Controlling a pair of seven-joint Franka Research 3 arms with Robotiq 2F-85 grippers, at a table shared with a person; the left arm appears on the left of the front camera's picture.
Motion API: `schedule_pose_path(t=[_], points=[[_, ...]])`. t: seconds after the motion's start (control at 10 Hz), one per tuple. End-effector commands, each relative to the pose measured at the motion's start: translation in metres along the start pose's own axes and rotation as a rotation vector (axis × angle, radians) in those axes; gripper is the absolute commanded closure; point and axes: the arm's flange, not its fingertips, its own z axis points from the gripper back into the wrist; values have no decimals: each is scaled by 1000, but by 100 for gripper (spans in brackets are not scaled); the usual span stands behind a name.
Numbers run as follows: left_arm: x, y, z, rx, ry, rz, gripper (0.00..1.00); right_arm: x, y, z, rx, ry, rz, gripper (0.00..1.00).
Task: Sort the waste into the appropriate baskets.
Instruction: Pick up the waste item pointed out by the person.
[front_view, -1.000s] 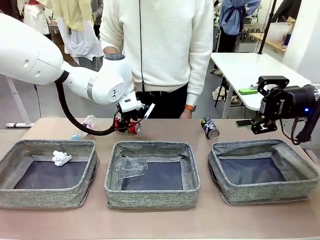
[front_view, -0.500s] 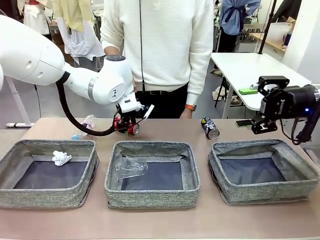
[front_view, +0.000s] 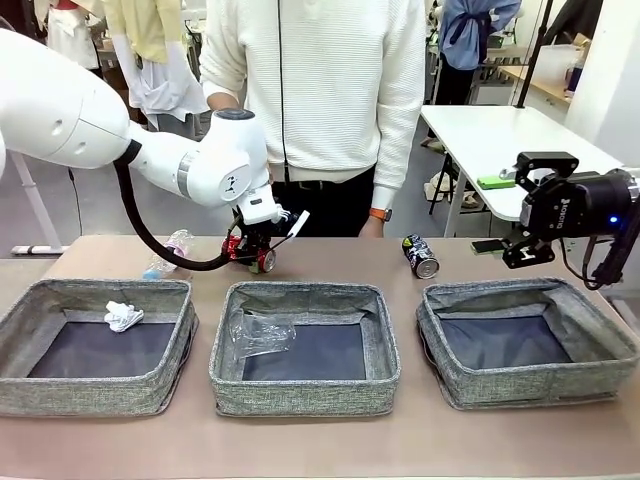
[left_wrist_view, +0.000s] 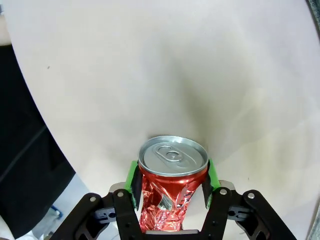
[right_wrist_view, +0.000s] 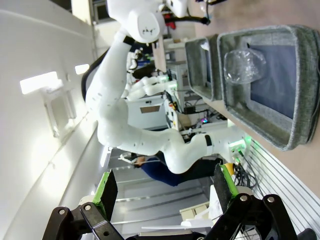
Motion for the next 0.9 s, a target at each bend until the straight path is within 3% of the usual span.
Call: schedule_pose_path(t=[0.0,0.1,0.3,0.4,0.5,0.6,0.8], points=[[-2,-2,0,-14,10,-27,93,0,5,3,-10,12,-13,0],[-2,-3,0,-13,5,-27,100,0,5,3,-10,12,-13,0],[0,-6,7,4,-10,-20,100,0,5,3,-10,12,-13,0],[13,-16,33,29,11,15,98,0,5,3,-10,12,-13,0],[38,-34,79,21,-75,56,99,0,5,3,-10,12,-13,0],[62,-54,128,81,-62,85,100,0,5,3,-10,12,-13,0],[112,-80,208,205,-21,-23,100,0,5,3,-10,12,-13,0]])
